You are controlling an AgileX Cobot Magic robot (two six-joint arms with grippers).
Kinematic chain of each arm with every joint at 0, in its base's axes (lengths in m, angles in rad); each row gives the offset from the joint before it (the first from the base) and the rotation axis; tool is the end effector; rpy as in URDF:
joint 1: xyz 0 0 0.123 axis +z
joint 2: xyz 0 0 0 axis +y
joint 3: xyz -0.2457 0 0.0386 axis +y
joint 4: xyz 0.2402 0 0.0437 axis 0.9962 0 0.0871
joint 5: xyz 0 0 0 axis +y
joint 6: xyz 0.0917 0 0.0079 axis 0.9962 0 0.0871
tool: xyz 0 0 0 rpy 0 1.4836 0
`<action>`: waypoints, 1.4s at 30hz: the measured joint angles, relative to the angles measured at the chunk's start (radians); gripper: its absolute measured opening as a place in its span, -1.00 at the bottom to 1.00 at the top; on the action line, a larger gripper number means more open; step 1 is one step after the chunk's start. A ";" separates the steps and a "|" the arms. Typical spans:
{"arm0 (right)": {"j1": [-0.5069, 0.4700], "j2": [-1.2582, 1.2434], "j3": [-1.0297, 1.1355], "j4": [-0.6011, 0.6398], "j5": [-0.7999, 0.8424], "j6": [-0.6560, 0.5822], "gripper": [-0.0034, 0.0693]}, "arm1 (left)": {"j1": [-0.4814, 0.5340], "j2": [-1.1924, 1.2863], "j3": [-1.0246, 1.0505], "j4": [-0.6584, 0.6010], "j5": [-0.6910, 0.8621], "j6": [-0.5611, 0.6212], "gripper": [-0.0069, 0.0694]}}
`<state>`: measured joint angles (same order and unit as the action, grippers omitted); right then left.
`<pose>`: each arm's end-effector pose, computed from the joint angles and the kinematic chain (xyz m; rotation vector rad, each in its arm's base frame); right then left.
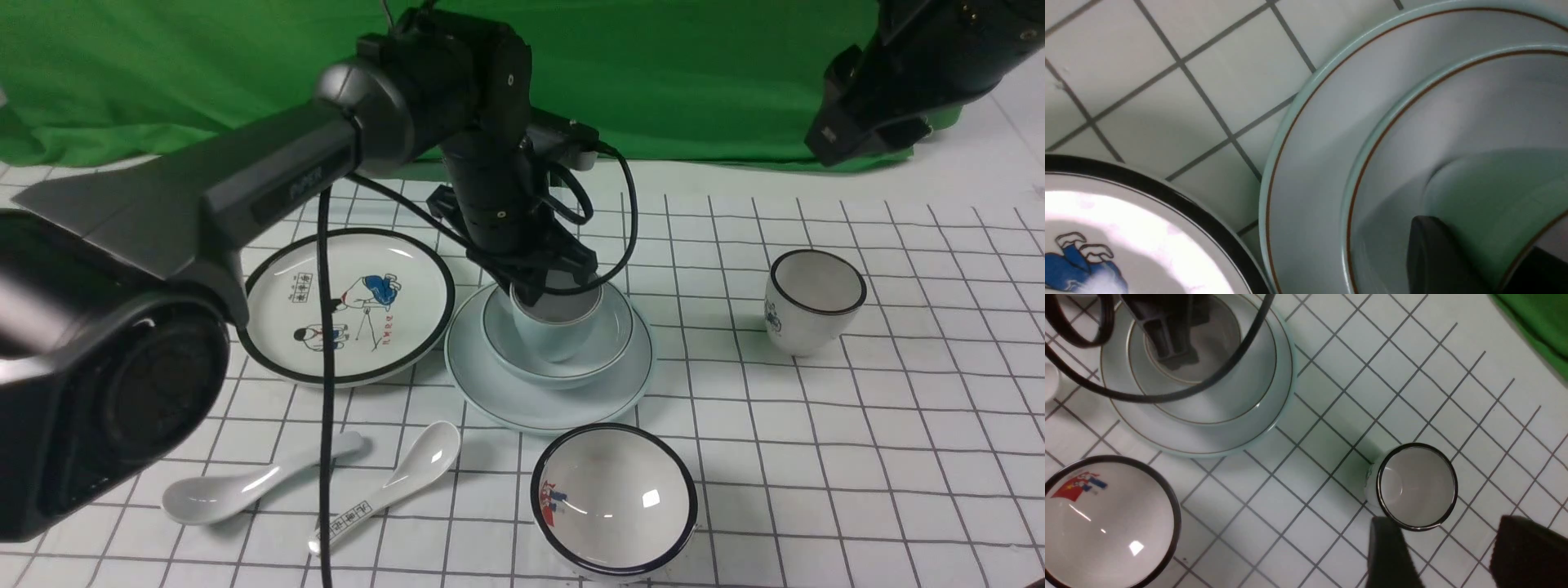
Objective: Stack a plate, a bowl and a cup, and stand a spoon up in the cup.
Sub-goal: Use the left arm to put the blue teacup into the blue rice bowl in the middle, then use the left arm to grab a blue soup spoon
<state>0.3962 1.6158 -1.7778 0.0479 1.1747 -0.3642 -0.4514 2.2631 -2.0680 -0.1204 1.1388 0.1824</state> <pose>0.3074 0.1330 0.3751 -0.9221 2.3197 0.0762 0.4095 -0.2097 0.1971 0.8373 2.7009 -0.2269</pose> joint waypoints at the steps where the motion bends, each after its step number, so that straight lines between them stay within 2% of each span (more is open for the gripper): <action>1: 0.000 0.000 0.000 0.000 -0.007 0.000 0.14 | 0.000 0.001 -0.001 0.004 0.001 -0.001 -0.53; 3: 0.000 0.000 0.000 0.000 -0.015 0.000 0.14 | 0.000 -0.004 -0.003 0.024 0.006 -0.001 -0.30; 4: 0.000 0.000 0.000 0.000 -0.015 0.000 0.14 | 0.000 -0.005 -0.003 0.026 0.006 -0.001 -0.28; 5: 0.000 0.000 0.000 0.000 -0.016 0.000 0.14 | 0.000 -0.015 -0.003 0.043 0.020 -0.001 -0.10; 7: 0.000 0.000 0.000 0.000 -0.016 -0.001 0.14 | 0.000 -0.045 -0.003 0.071 0.046 -0.001 0.10; 12: 0.000 0.000 0.000 0.000 -0.016 -0.012 0.14 | 0.002 -0.237 0.065 0.205 0.065 -0.068 0.45; 14: 0.000 0.000 0.000 0.000 -0.016 -0.016 0.14 | 0.003 -0.287 0.102 0.218 0.065 -0.070 0.48; 16: 0.000 0.000 0.000 -0.001 -0.015 -0.020 0.13 | 0.004 -0.418 0.246 0.231 0.066 -0.058 0.50; 17: 0.000 0.000 0.000 -0.001 -0.015 -0.020 0.13 | 0.004 -0.418 0.259 0.231 0.066 -0.056 0.50; 20: 0.000 0.000 0.000 -0.001 -0.016 -0.020 0.13 | 0.010 -0.532 0.482 0.223 0.067 -0.042 0.50; 22: 0.000 0.000 0.000 -0.001 -0.016 -0.020 0.13 | 0.035 -0.575 0.655 0.199 0.019 -0.038 0.50; 25: 0.000 0.000 0.000 -0.001 -0.017 -0.021 0.13 | 0.065 -0.593 0.776 0.174 -0.044 -0.020 0.50; 26: 0.000 0.000 0.000 -0.001 -0.022 -0.023 0.13 | 0.089 -0.594 0.858 0.152 -0.100 0.018 0.50; 29: 0.000 0.000 0.000 -0.001 -0.032 -0.024 0.13 | 0.101 -0.588 0.935 0.140 -0.202 0.103 0.50; 35: 0.000 0.007 0.000 -0.001 -0.038 -0.024 0.13 | 0.102 -0.545 0.958 0.151 -0.372 0.152 0.50; 42: 0.000 0.019 0.000 -0.001 -0.038 -0.025 0.13 | 0.131 -0.472 0.958 0.177 -0.371 0.160 0.47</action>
<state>0.3962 1.6350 -1.7778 0.0473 1.1370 -0.3896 -0.3203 1.7913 -1.1099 0.0566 0.7680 0.3422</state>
